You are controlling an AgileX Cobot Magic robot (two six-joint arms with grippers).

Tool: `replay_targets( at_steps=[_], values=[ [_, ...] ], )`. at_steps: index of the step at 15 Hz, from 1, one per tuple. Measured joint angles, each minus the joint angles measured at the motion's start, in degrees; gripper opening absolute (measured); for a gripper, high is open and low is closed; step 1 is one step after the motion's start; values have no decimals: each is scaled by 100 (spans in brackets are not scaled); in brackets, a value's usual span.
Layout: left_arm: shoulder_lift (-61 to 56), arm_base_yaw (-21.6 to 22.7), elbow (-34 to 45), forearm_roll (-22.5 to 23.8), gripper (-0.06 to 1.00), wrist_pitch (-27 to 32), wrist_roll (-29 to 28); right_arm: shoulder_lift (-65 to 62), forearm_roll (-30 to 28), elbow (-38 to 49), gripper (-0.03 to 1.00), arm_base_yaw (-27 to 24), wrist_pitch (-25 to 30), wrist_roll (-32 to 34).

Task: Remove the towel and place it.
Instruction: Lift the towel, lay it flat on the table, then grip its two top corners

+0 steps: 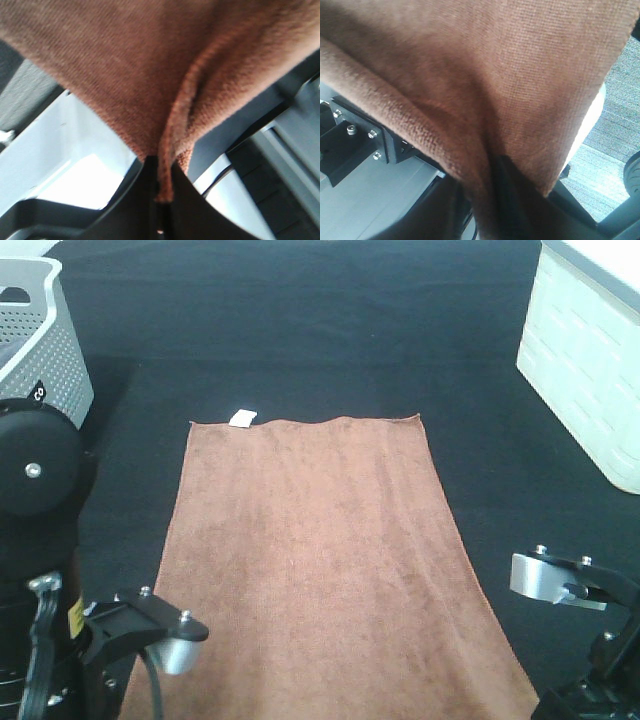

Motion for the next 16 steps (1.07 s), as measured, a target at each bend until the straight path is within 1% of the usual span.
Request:
replay_targets(
  at_steps=[1, 2, 3, 4, 5, 6, 7, 8, 9, 10, 11, 12, 13, 14, 15, 16],
  values=[
    [0, 0, 0, -155, 0, -97, -6, 0, 0, 0, 23, 0, 0, 0],
    [0, 0, 0, -430, 0, -309, -6, 0, 6, 0, 29, 0, -34, 6],
    [0, 0, 0, -602, 2, -435, 11, 0, 29, 0, 36, 0, -97, 57],
    [0, 0, 0, -785, 8, -521, 17, 0, 69, 0, 47, -6, -109, 212],
    [0, 0, 0, -934, 20, -596, 17, 0, 80, 0, 58, -17, -115, 332],
    [0, 0, 0, -1066, 34, -619, 17, 0, 80, 0, 67, -17, -126, 350],
    [0, 0, 0, -1175, 49, -625, 17, 0, 80, 0, 71, -17, -149, 350],
    [0, 0, 0, -1226, 63, -625, 17, 0, 80, 0, 73, -17, -229, 355],
    [0, 0, -11, -1226, 70, -625, 17, -6, 57, -46, 74, -17, -258, 350],
    [0, 0, -97, -1192, 73, -596, 17, -6, -69, -201, 74, -17, -252, 338],
    [0, 0, -418, -928, 74, -527, 34, -11, -327, -453, 75, -40, -281, 361],
    [6, 63, -745, -550, 75, -493, 29, 6, -636, -802, 75, -155, -298, 470],
    [6, 275, -1066, -138, 75, -464, -46, 52, -945, -1266, 75, -453, -269, 498],
    [6, 573, -1398, 275, 75, -504, -155, 218, -1112, -1971, 75, -1043, -160, 458],
    [17, 945, -1730, 579, 75, -561, -229, 395, -1157, -2429, 75, -1404, -132, 435],
    [74, 1358, -2097, 768, 75, -596, -304, 567, -1226, -2767, 75, -1570, -132, 407]
  ],
)
